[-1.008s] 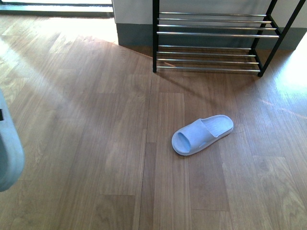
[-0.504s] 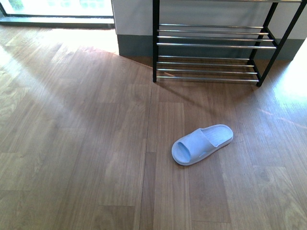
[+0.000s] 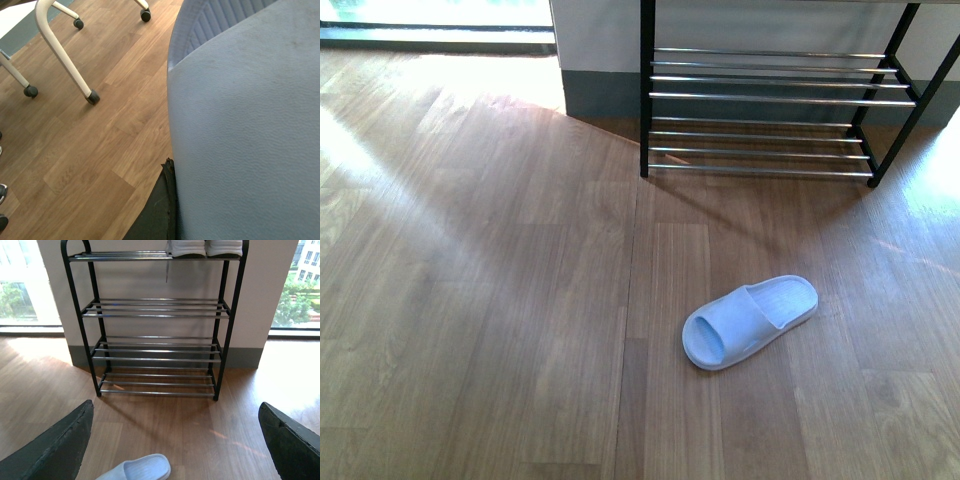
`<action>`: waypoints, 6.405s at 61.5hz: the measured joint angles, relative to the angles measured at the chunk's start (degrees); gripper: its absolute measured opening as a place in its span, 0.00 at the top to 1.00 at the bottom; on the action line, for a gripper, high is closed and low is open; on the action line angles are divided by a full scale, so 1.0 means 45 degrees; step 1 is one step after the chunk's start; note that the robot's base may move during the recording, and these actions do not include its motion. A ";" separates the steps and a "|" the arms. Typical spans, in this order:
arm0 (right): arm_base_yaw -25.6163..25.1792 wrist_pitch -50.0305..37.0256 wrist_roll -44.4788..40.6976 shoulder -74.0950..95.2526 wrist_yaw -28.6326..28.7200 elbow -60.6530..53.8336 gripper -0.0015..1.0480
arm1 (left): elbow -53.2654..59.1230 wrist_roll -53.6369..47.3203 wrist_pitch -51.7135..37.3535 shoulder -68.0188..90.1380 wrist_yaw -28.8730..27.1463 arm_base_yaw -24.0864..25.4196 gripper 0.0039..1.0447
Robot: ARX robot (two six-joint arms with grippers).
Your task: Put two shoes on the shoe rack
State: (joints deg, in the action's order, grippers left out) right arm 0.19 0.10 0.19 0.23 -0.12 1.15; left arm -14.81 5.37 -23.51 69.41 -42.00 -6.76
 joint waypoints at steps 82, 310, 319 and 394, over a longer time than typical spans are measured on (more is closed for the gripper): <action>-0.1035 -0.9850 -0.6975 2.5830 0.6329 0.6368 0.09 | 0.0000 -0.0005 0.0000 0.0005 -0.0005 0.0000 0.98; 0.1292 -0.4090 -0.6897 0.9058 0.7752 0.2958 0.98 | 0.0005 0.0000 0.0005 -0.0010 -0.0005 0.0015 0.98; 0.1282 -0.4090 -0.6887 0.9054 0.7655 0.2953 0.98 | 0.0005 -0.0005 0.0005 -0.0015 0.0000 -0.0029 0.98; 0.1287 -0.4090 -0.6883 0.9054 0.7689 0.2963 0.98 | -0.0005 -0.0010 0.0005 -0.0010 -0.0005 -0.0044 0.98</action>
State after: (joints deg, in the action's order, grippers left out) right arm 5.98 -18.31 -30.79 40.97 34.48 14.48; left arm -14.83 5.32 -23.49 69.36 -42.02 -6.96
